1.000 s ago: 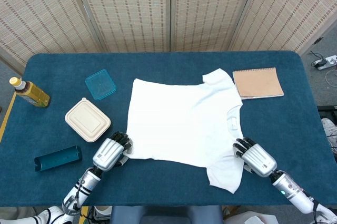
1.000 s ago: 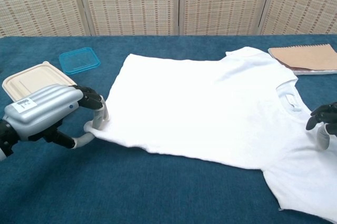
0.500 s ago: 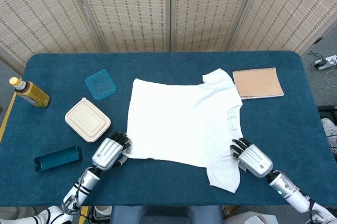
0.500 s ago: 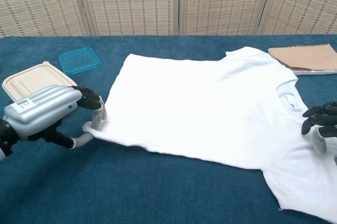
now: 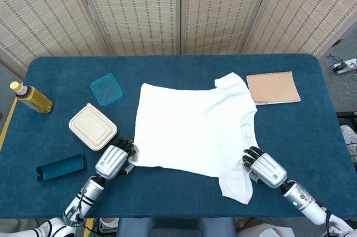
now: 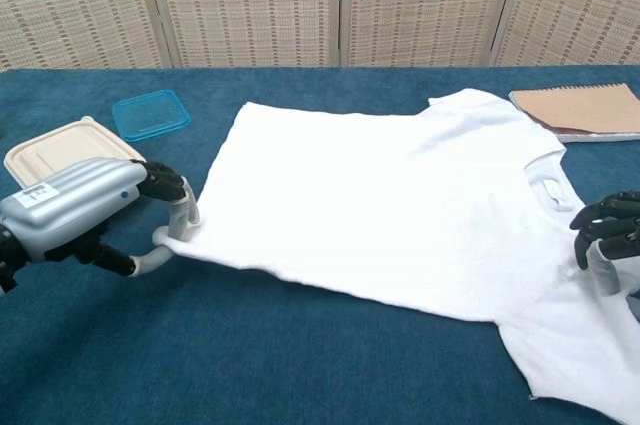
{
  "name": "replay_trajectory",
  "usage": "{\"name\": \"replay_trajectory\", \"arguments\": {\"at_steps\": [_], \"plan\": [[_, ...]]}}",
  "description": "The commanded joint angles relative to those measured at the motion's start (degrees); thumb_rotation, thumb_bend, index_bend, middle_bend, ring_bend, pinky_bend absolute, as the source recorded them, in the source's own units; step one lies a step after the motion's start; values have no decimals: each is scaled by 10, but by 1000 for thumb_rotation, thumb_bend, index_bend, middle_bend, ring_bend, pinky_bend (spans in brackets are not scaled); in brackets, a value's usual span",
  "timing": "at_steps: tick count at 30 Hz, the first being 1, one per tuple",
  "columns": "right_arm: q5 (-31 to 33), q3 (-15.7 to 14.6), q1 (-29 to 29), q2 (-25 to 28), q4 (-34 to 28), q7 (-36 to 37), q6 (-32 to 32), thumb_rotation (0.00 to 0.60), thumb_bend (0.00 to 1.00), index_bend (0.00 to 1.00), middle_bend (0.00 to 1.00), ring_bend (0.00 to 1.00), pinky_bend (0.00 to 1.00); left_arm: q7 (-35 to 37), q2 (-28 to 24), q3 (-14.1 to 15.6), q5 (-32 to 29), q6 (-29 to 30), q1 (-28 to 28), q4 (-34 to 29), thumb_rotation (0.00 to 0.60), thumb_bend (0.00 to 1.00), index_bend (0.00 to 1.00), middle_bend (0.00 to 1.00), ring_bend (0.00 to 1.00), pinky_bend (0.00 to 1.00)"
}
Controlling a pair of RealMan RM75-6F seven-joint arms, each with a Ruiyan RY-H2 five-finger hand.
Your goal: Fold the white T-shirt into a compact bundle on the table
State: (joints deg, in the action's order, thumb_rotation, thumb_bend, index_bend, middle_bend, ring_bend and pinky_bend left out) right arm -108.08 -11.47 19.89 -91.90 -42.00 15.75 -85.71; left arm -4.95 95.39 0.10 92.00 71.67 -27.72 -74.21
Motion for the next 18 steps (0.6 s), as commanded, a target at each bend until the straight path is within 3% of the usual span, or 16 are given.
{"name": "replay_trajectory", "arguments": {"at_steps": [1,9,18], "plan": [[6,5,5,27,-50,19,-13,600,457,730,426,224,220,21,-17,-3,1,5,0,-21,600,597,765,392,250,196],[21,11,19,124,-223,58,-13,600,464,760,449,242,220,53,-73,3,9,18,7,-83,600,597,765,405,255,197],[17,-12,28,236,-398,111,6,600,467,786,472,264,220,76,-143,25,21,42,31,-154,600,597,766,405,255,197]]}}
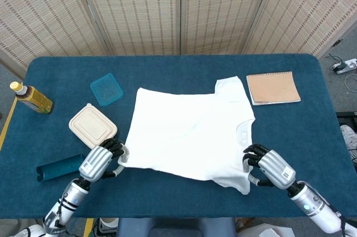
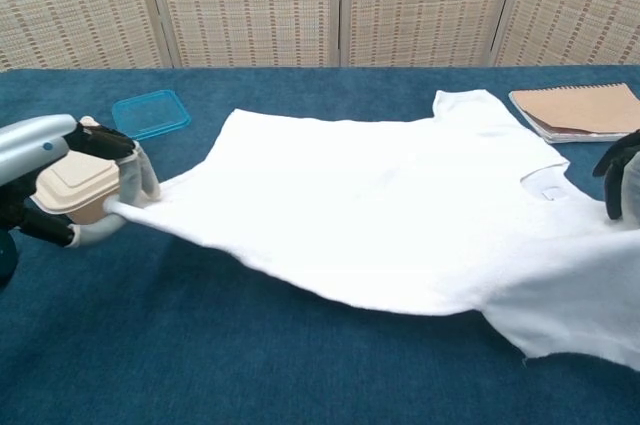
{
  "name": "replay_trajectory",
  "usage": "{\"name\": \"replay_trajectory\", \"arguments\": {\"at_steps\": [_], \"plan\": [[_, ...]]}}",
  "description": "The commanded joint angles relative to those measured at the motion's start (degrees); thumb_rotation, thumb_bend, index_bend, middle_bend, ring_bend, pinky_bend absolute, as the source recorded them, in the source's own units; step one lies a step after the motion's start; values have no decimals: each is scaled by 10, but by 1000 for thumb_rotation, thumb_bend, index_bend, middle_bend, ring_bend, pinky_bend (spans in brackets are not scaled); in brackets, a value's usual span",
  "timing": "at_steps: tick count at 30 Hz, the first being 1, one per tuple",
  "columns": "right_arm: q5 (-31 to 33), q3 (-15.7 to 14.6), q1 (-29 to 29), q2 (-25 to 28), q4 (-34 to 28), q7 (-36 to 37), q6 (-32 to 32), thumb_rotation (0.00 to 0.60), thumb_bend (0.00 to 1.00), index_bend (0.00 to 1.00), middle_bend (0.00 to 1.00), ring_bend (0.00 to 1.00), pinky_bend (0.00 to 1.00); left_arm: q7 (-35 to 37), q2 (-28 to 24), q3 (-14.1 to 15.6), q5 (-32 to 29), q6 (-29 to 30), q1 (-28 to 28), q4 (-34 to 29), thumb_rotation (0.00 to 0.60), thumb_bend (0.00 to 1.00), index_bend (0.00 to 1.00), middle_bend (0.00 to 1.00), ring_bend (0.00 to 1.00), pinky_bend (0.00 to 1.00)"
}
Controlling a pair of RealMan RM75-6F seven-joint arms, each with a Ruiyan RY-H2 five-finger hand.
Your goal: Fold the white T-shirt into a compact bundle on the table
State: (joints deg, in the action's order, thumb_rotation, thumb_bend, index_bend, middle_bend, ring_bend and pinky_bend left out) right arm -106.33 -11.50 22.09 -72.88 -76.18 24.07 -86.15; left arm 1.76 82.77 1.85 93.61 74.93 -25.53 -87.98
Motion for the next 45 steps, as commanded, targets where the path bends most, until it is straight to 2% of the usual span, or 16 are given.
{"name": "replay_trajectory", "arguments": {"at_steps": [1,13,22,32,36,39,45], "plan": [[-3,-15,7,57,-72,36,11,600,468,789,474,265,220,14,-26,11,7,13,13,-26,600,597,766,405,255,197],[-42,-66,-2,158,-178,107,12,600,484,816,499,268,220,34,-117,66,53,78,73,-113,600,597,767,405,255,196],[-77,-100,-25,200,-204,161,-15,600,500,827,513,268,220,45,-174,115,103,135,128,-150,600,597,768,405,255,197],[-109,-129,-67,220,-206,195,-59,600,510,836,526,268,220,53,-214,161,158,177,182,-156,600,597,769,405,255,196],[-110,-131,-77,221,-205,193,-60,600,511,836,531,268,220,50,-221,167,169,177,191,-155,600,597,769,405,255,197],[-101,-125,-82,211,-204,179,-45,600,511,836,532,268,220,45,-220,163,163,154,187,-154,600,597,769,405,255,197],[-66,-102,-86,186,-204,151,-13,600,511,836,532,268,220,18,-212,137,126,90,164,-157,600,597,772,405,253,192]]}}
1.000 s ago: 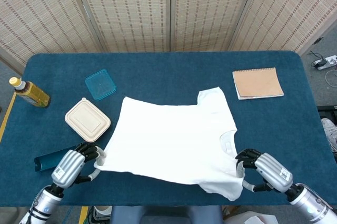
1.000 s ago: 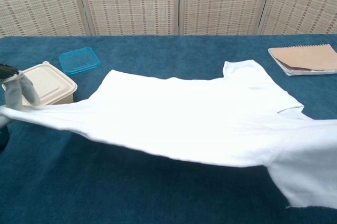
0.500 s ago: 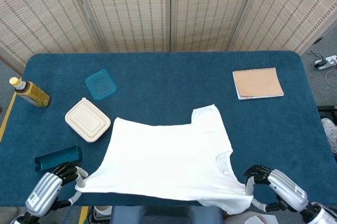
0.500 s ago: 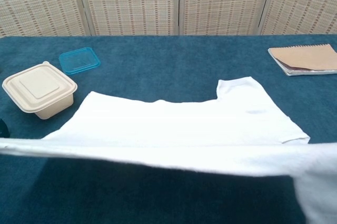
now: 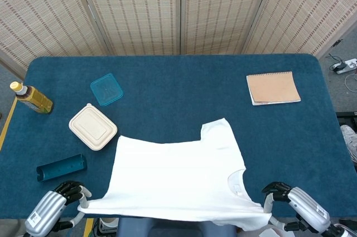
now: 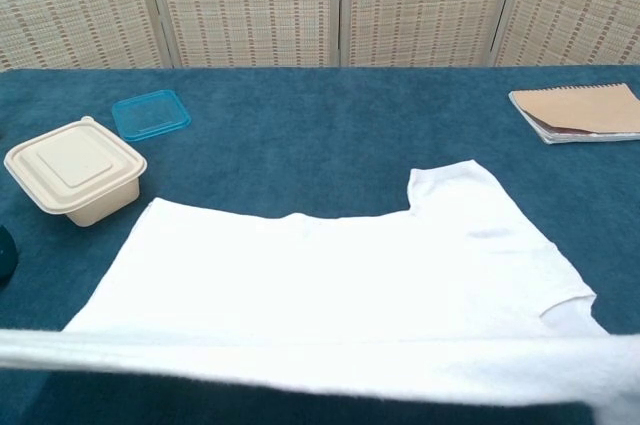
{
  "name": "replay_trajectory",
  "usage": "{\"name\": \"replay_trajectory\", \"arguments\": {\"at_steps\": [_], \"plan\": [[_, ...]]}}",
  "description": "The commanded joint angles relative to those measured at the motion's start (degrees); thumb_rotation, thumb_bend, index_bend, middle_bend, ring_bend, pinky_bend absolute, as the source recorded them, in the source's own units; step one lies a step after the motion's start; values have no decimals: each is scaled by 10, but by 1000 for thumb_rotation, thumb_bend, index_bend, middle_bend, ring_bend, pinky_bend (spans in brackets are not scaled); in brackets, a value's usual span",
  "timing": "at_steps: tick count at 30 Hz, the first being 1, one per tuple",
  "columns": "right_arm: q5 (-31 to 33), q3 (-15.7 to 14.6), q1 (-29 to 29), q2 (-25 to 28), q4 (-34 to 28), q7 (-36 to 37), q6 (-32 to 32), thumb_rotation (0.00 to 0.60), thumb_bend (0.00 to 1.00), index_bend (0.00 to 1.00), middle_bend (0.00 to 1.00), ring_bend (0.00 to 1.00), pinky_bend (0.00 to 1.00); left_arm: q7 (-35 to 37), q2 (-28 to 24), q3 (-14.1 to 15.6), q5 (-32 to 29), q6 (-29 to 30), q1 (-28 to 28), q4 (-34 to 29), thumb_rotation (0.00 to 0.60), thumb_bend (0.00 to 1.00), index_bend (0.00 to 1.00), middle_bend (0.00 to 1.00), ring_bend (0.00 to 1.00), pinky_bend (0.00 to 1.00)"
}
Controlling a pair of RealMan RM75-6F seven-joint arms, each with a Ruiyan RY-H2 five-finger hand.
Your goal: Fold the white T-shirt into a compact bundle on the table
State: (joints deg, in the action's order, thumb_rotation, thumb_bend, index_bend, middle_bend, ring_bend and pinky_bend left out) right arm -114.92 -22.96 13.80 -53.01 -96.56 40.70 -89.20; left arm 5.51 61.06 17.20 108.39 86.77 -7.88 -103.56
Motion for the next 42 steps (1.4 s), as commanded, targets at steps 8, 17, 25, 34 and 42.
{"name": "replay_trajectory", "arguments": {"at_steps": [8,17,25,34,42], "plan": [[84,49,-16,-49,5,-47,46,600,511,836,532,268,220,-71,28,-71,-93,-112,-52,-3,600,597,774,385,214,146],[134,91,-15,-86,9,-98,83,600,515,836,520,268,220,-144,66,-132,-170,-199,-106,4,600,597,779,325,133,83],[165,124,-7,-104,-4,-141,106,600,515,836,513,268,220,-184,102,-172,-236,-259,-150,24,600,597,779,298,91,53],[206,166,5,-125,6,-180,129,600,514,836,513,268,220,-235,153,-216,-318,-304,-198,73,600,597,779,295,86,47],[230,197,26,-150,21,-221,158,600,515,836,512,268,220,-275,183,-234,-359,-313,-226,102,600,597,779,295,86,45]]}}
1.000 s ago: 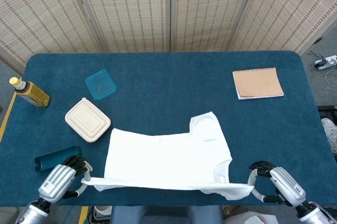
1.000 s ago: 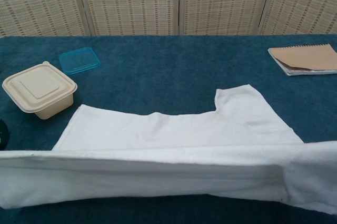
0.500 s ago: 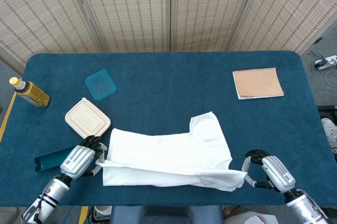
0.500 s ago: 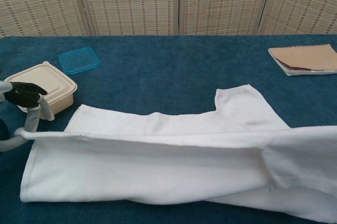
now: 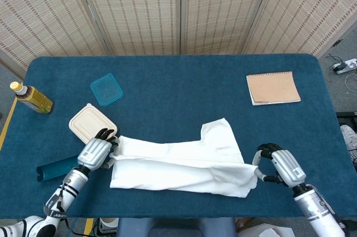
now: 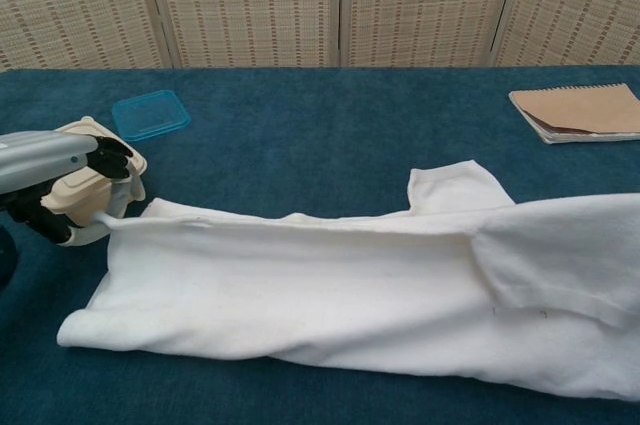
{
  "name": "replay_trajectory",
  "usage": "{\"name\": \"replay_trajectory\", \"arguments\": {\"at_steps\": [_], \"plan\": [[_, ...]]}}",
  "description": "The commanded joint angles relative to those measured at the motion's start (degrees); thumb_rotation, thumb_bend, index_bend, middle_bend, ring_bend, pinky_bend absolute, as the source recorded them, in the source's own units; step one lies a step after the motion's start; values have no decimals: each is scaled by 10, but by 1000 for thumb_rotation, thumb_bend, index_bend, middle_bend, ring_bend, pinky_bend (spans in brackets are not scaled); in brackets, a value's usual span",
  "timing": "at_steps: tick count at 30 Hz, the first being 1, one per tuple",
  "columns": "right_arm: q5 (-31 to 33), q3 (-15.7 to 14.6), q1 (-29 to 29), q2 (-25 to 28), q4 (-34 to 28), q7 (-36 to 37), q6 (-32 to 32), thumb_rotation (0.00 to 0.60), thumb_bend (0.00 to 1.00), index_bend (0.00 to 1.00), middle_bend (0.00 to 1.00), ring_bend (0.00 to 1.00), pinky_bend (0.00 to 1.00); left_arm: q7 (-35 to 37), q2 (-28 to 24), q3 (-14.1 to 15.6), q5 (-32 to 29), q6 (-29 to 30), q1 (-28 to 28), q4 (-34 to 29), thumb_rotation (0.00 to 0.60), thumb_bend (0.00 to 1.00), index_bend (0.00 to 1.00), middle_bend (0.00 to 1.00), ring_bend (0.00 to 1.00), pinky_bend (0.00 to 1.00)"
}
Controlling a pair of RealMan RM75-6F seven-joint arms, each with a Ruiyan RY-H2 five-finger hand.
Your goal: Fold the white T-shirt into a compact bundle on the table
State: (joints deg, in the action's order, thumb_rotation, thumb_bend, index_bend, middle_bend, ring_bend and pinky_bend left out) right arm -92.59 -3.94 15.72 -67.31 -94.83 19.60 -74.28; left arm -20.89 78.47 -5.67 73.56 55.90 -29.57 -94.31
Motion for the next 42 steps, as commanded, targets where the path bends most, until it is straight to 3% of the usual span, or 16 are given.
{"name": "replay_trajectory", "arguments": {"at_steps": [1,12,29,31,38,42], "plan": [[9,11,9,-9,4,-17,13,600,515,836,511,268,220,-16,13,-7,-18,-6,-13,13,600,597,778,295,86,45],[32,31,21,-20,22,-42,32,600,515,836,511,268,220,-64,40,-15,-65,-17,-46,54,600,596,774,294,86,45],[40,54,51,-82,81,-74,59,600,515,836,510,268,220,-104,69,-14,-131,-21,-75,106,600,593,721,275,82,45],[41,54,53,-88,88,-75,62,600,515,836,510,268,220,-108,69,-13,-136,-19,-76,107,600,589,661,255,75,45],[45,59,61,-104,106,-70,68,600,515,836,510,268,220,-107,72,-10,-143,-4,-75,104,600,428,231,114,0,44],[46,63,66,-115,118,-69,70,600,515,836,510,268,220,-106,69,-9,-145,3,-73,95,600,405,102,47,0,37]]}}
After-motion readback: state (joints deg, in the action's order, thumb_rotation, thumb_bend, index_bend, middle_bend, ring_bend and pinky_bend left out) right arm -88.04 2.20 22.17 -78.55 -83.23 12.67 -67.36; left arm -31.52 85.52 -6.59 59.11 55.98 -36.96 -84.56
